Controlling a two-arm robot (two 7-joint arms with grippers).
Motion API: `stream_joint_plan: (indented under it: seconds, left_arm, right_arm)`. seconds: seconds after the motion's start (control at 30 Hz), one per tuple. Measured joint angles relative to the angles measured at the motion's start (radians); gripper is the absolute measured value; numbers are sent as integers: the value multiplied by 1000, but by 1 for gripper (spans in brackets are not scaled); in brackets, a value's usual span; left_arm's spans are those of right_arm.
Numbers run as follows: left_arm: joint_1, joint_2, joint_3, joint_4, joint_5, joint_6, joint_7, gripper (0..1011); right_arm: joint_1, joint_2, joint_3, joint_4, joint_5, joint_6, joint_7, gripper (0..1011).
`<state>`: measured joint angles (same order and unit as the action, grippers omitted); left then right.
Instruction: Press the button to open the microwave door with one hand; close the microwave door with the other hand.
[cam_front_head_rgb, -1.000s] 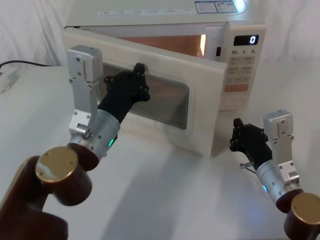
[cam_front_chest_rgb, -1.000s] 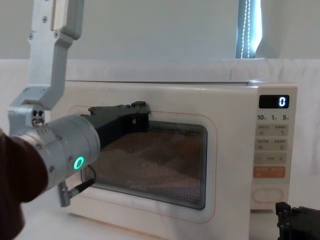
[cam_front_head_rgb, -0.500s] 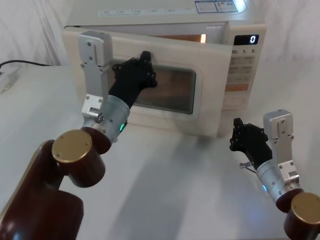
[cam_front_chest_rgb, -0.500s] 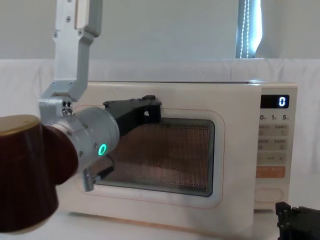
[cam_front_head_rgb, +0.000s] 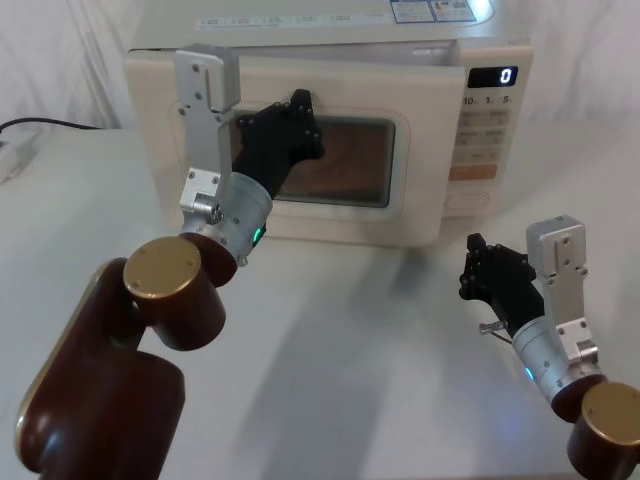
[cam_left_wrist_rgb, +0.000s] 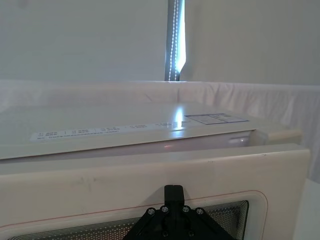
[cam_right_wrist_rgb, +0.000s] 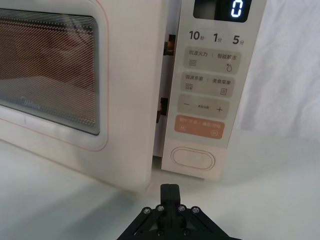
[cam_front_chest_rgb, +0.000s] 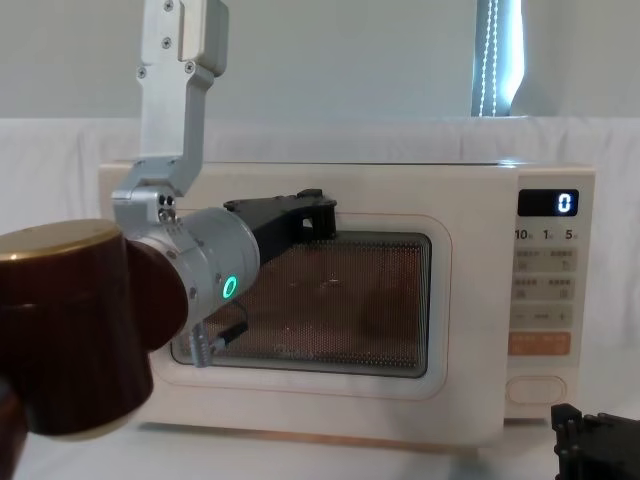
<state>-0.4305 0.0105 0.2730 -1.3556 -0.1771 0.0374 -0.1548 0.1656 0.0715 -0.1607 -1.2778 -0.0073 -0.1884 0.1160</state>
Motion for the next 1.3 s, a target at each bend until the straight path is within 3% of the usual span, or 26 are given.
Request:
stream_joint_plan:
  seconds: [0.6,1.3]
  left_arm:
    - [-59,-21,-4,112,21,-53,1,0]
    - [-94,-32,-12,180,28,-86,-15,0]
  right_arm:
    - [0,0,0,0,0,0,0,0]
    - [0,0,0,0,0,0,0,0]
